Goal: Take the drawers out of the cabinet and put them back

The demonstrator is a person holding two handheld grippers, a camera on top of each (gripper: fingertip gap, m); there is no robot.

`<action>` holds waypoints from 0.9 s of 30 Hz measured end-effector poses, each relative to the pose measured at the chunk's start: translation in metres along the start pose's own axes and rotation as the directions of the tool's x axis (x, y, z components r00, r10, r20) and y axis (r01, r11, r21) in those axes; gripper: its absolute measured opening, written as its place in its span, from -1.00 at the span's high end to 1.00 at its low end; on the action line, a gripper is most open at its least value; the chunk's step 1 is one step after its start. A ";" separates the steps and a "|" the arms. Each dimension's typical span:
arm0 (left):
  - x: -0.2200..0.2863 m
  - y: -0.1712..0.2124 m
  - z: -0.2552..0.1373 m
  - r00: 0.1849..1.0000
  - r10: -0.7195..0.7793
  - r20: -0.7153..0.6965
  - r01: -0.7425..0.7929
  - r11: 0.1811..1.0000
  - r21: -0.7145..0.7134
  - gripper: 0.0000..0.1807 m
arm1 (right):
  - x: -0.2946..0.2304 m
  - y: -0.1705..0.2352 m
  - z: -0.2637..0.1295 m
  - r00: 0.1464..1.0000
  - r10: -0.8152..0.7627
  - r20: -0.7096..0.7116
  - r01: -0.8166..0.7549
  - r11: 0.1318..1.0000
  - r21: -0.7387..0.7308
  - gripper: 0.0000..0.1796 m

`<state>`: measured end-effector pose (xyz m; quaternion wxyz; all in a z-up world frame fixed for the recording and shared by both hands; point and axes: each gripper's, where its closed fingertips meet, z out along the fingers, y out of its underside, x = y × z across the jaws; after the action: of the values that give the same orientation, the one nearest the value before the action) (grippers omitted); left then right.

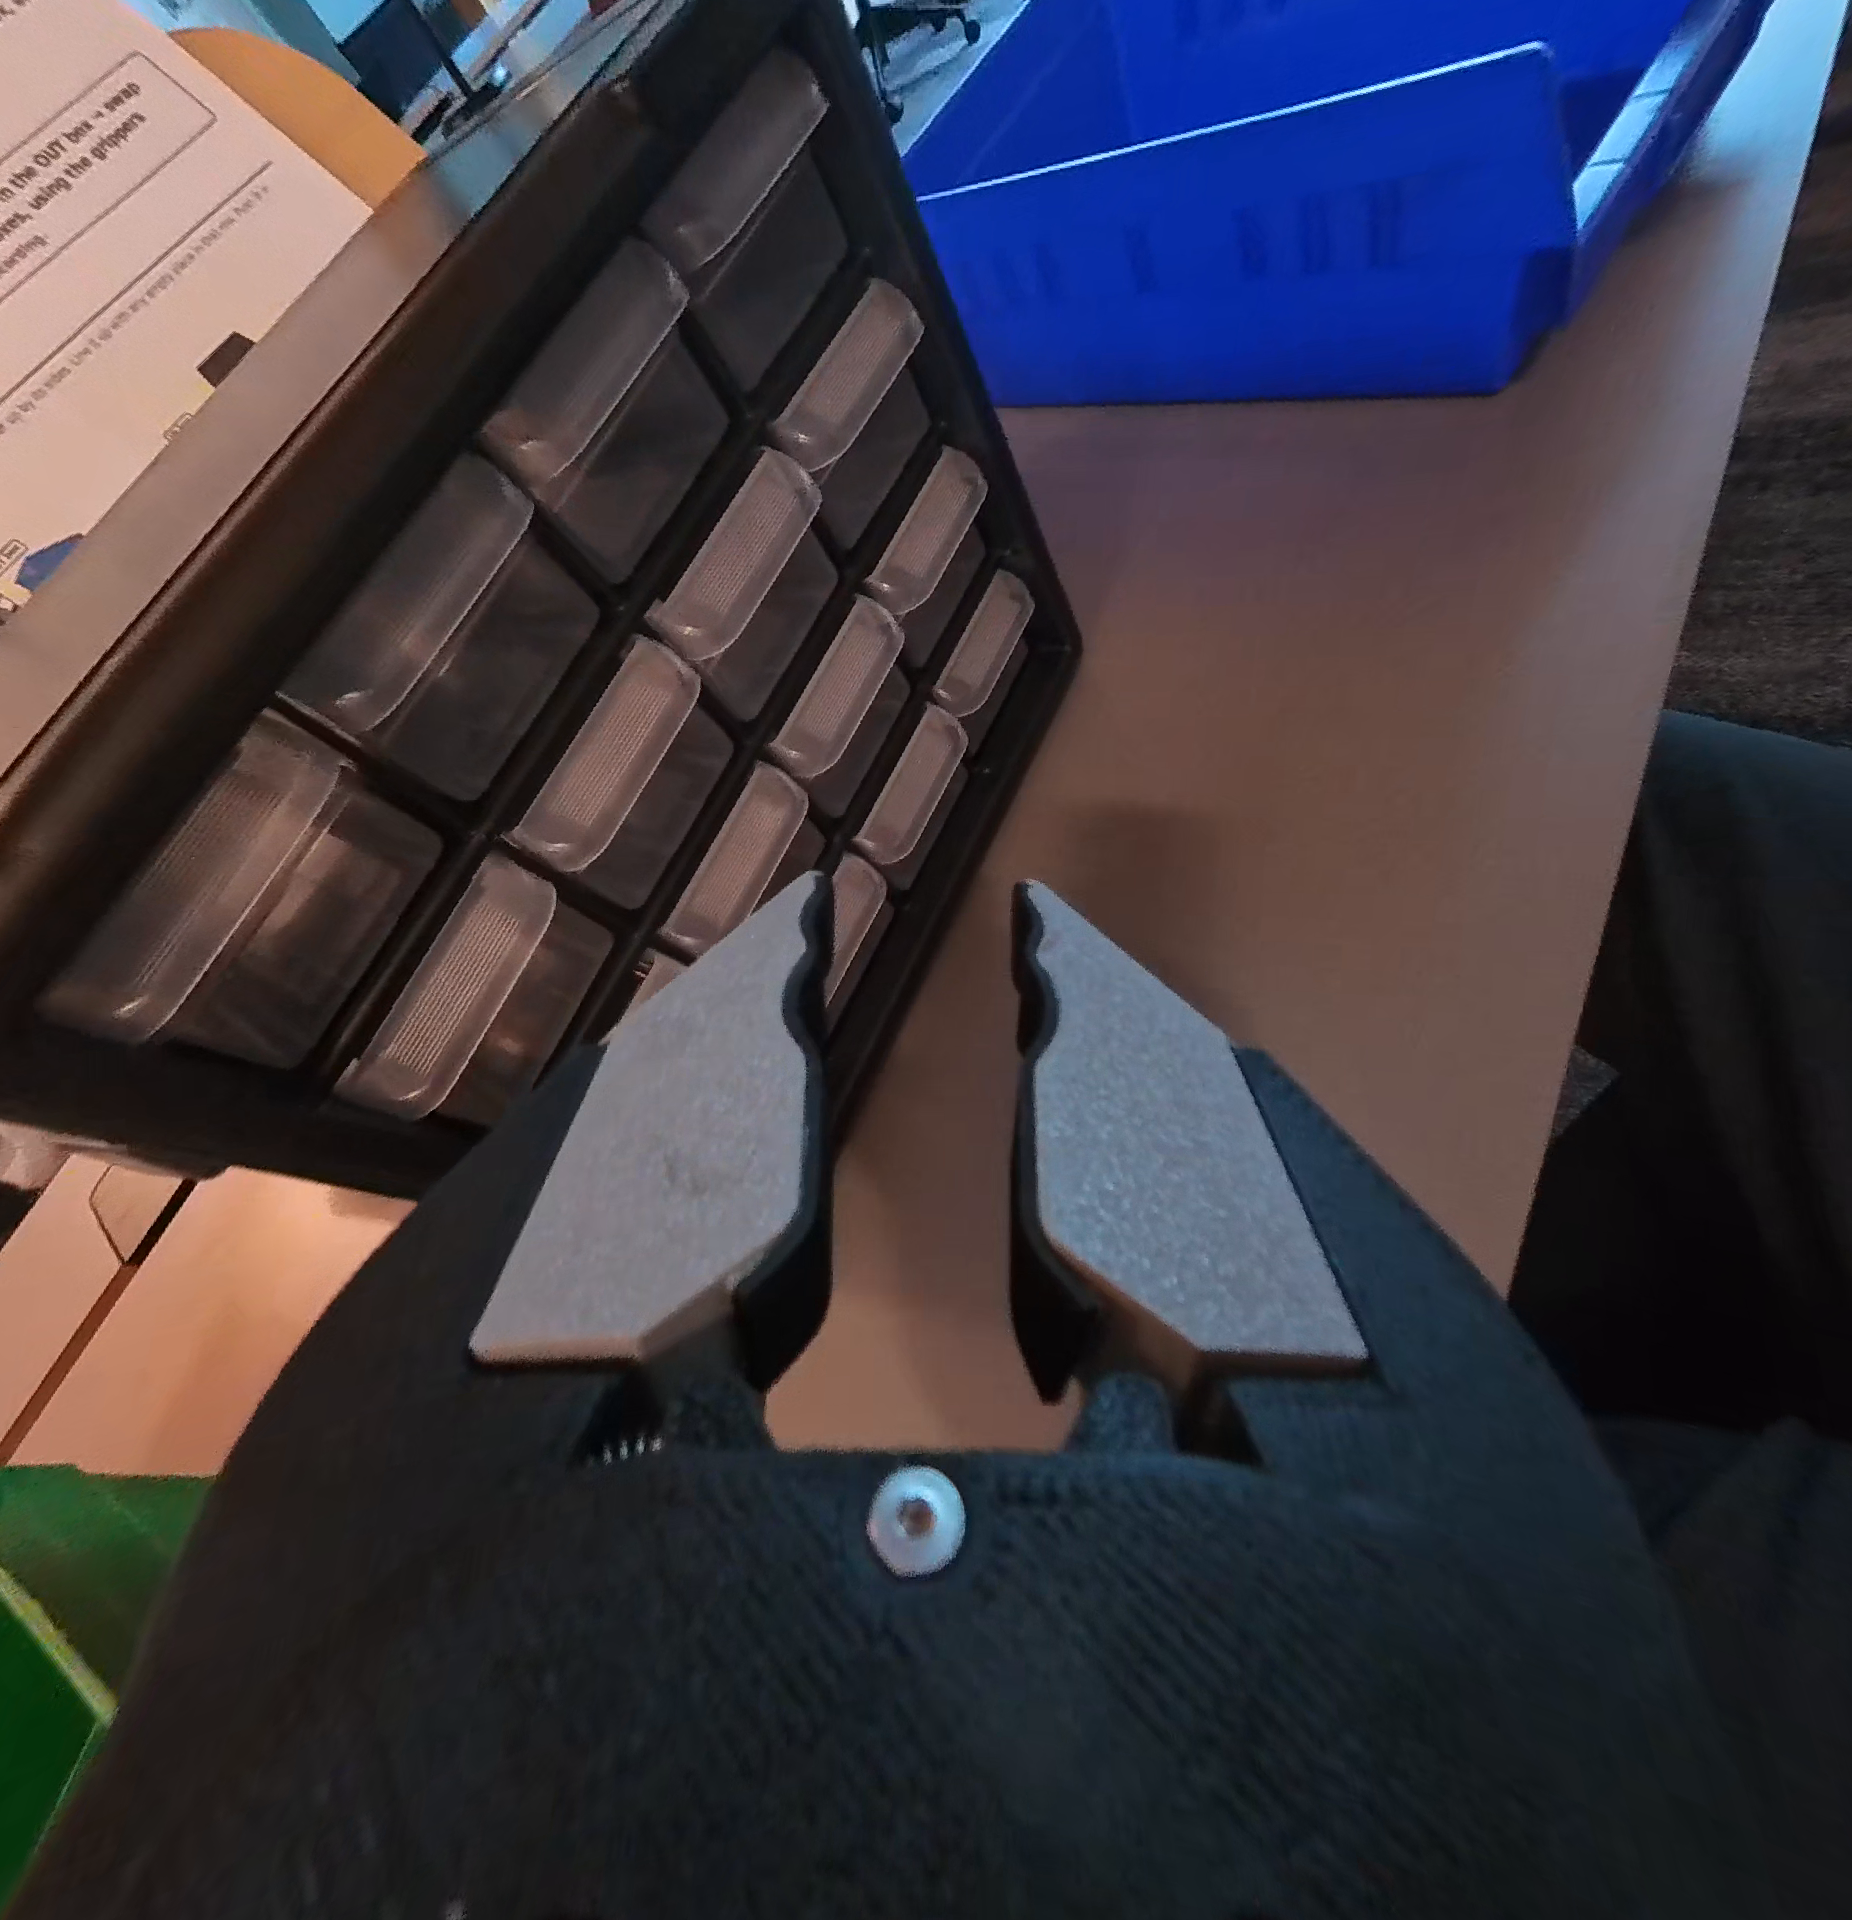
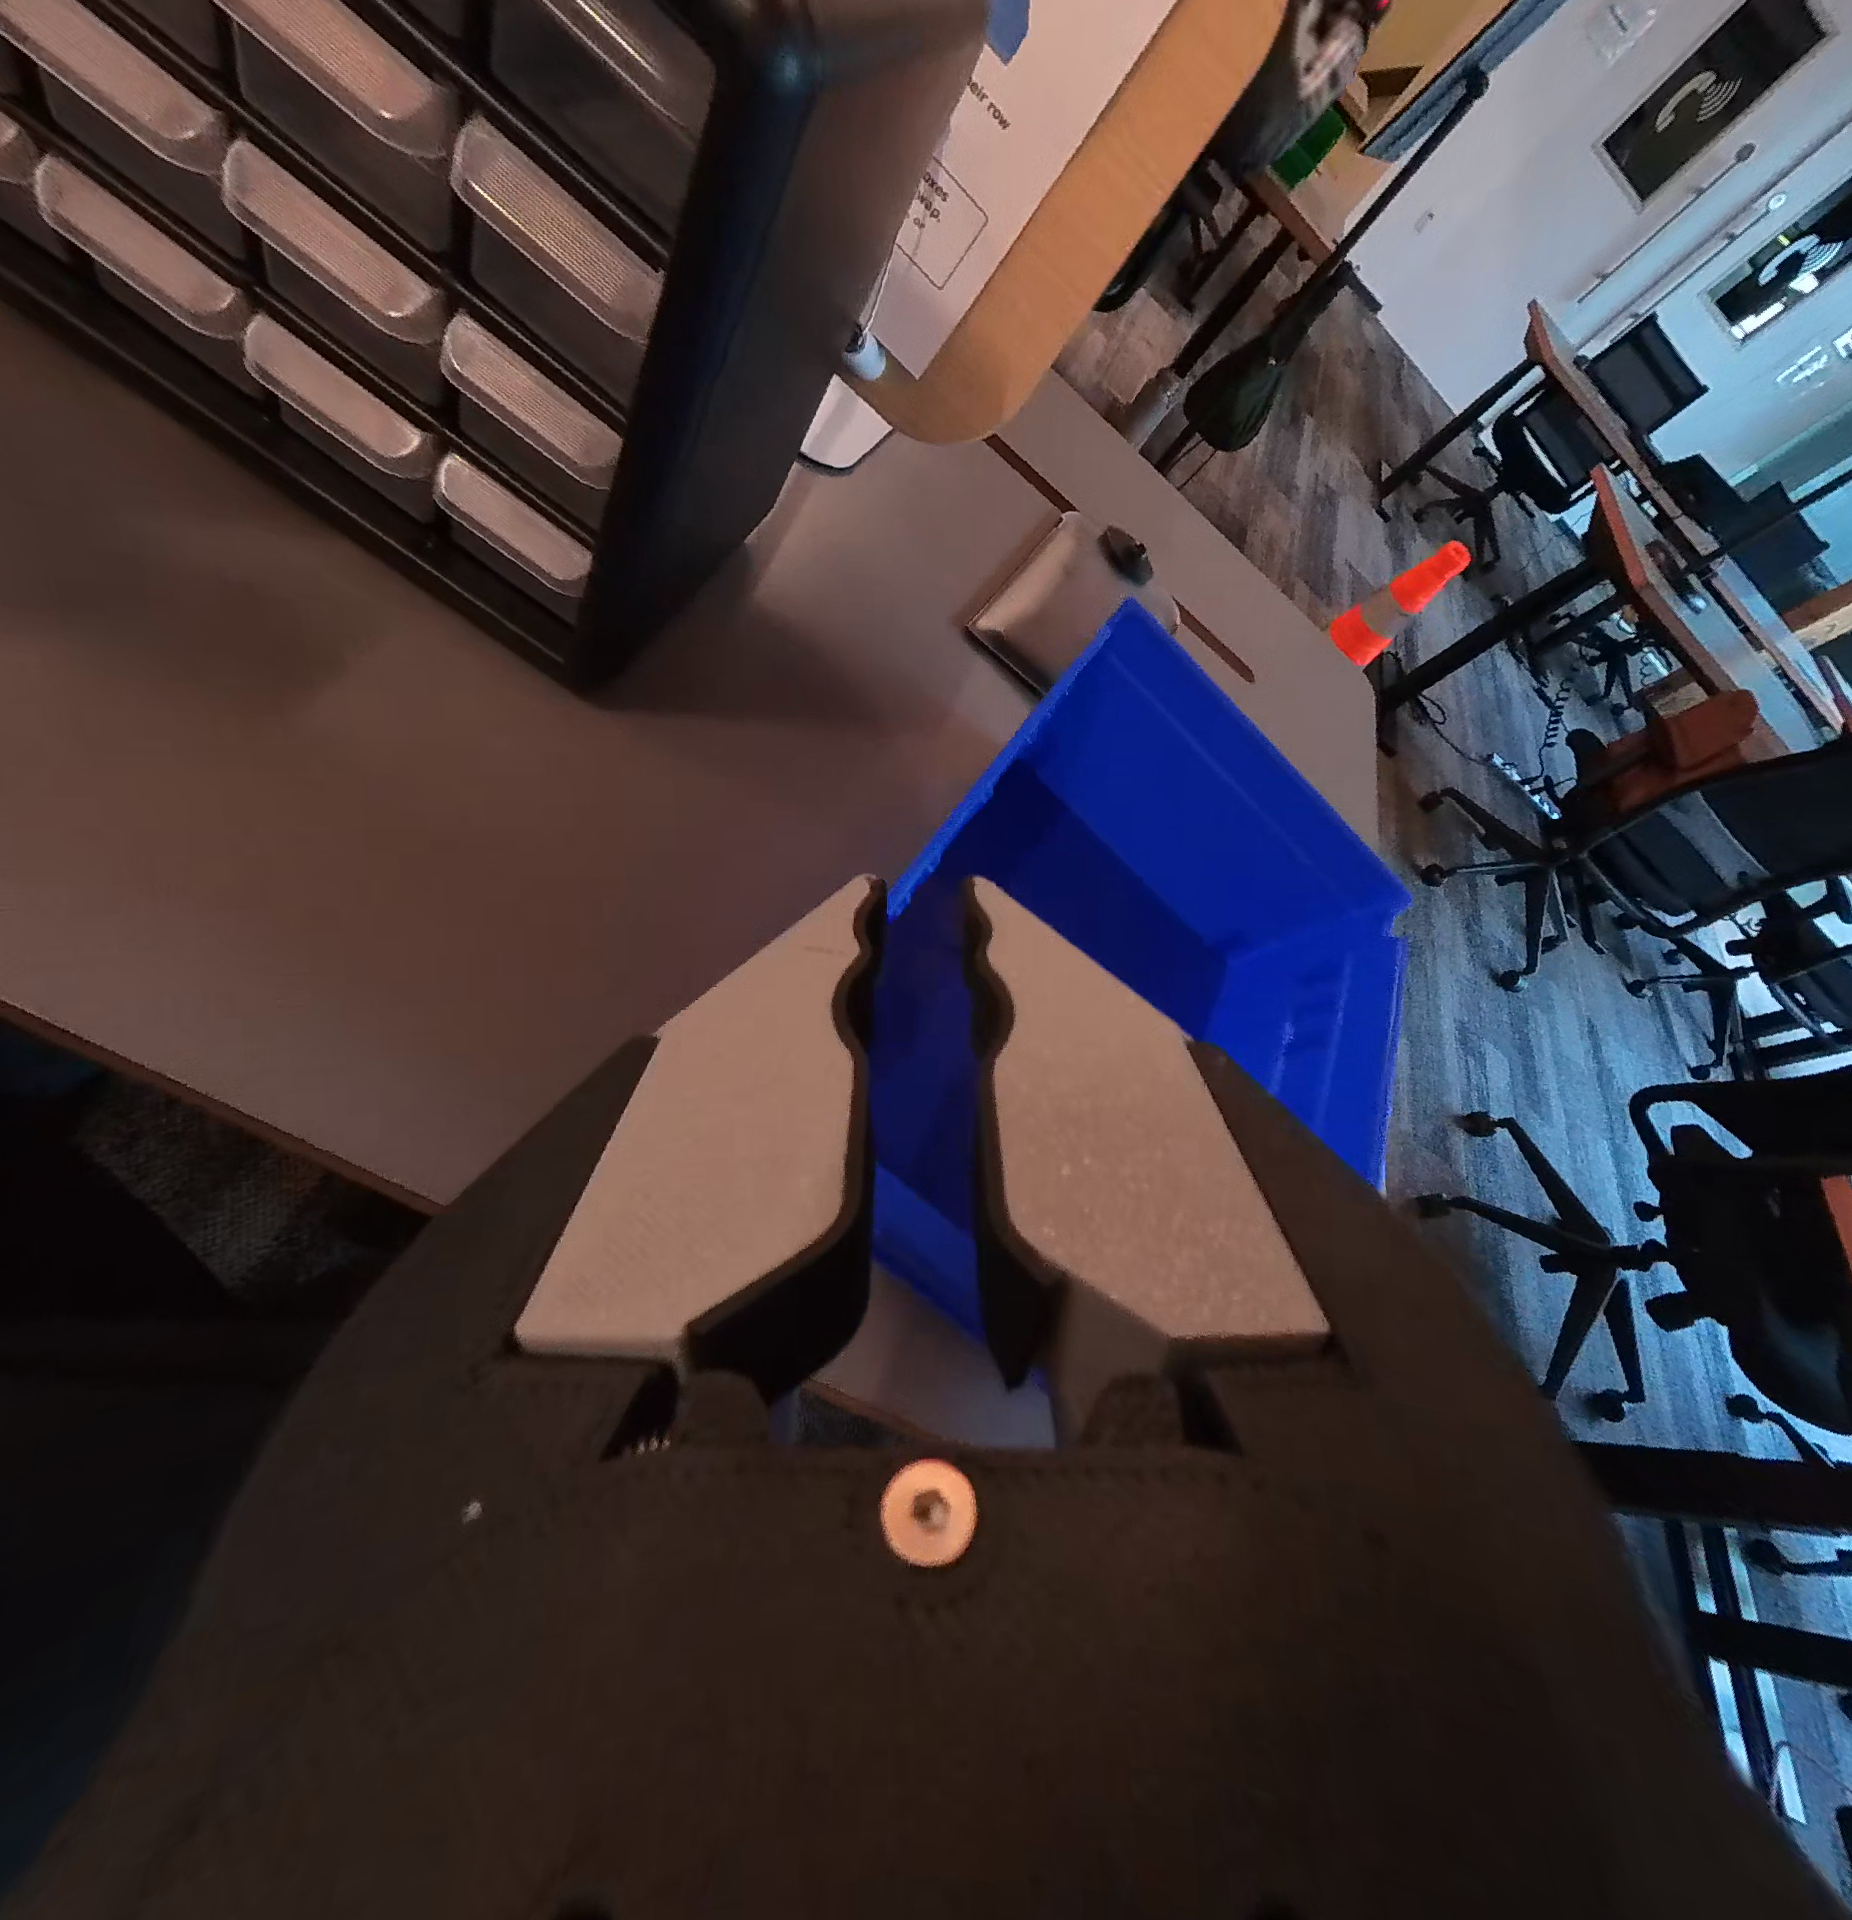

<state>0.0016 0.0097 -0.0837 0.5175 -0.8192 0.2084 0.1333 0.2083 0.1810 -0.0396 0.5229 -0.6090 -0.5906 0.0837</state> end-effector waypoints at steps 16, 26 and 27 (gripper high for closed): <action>-0.029 0.018 -0.013 0.993 -0.099 0.057 0.099 0.995 -0.002 0.65 | -0.070 -0.030 0.054 0.973 0.018 0.230 -0.027 0.999 0.036 0.73; -0.040 0.026 -0.038 0.987 -0.112 0.113 0.112 0.994 -0.001 0.65 | -0.133 -0.048 0.119 0.791 0.446 0.418 -0.463 0.884 -0.068 0.72; -0.040 0.027 -0.042 0.987 -0.111 0.119 0.112 0.994 0.000 0.65 | -0.135 -0.051 0.120 0.754 0.477 0.451 -0.504 0.861 -0.067 0.72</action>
<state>-0.0466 -0.0299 -0.0698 0.5327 -0.8220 0.1304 0.1533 0.0504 0.1240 -0.1247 0.3479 -0.6901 -0.5126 0.3742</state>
